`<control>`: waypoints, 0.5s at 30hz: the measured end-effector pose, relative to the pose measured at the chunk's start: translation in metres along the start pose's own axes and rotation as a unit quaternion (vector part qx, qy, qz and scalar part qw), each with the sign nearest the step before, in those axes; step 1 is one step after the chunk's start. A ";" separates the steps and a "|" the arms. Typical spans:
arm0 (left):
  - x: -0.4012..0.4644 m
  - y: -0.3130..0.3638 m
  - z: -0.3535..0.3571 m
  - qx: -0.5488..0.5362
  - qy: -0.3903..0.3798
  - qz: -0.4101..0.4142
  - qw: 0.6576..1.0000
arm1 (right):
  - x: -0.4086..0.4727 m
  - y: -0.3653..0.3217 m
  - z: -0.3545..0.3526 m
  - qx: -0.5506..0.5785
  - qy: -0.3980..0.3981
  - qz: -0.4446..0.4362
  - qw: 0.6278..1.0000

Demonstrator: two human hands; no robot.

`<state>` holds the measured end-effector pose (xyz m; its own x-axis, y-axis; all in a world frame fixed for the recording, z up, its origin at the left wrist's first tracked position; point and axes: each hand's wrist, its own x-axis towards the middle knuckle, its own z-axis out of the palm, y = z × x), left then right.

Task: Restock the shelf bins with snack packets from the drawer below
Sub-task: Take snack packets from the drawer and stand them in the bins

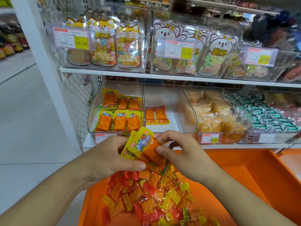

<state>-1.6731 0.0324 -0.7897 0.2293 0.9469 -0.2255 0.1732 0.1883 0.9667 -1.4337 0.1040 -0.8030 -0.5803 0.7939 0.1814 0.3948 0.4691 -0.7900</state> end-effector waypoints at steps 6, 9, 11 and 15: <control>0.006 -0.010 0.000 -0.039 0.063 0.002 0.997 | -0.002 -0.003 0.016 0.092 0.012 0.055 0.994; 0.007 -0.011 0.011 -0.076 0.132 0.006 0.988 | 0.002 -0.006 0.020 0.124 0.034 0.094 0.987; 0.008 -0.011 0.017 -0.087 0.152 -0.003 0.985 | 0.004 -0.005 0.023 0.139 0.056 0.108 0.983; 0.006 -0.005 0.026 -0.107 0.112 -0.006 0.988 | 0.007 -0.007 0.029 0.152 0.085 0.131 0.976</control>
<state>-1.6476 0.0305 -0.7990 0.0059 0.9736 -0.2281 -0.0369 0.2282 0.9729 -1.4606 0.0949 -0.8130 -0.3504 0.9363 0.0237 0.2692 0.1249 -0.9549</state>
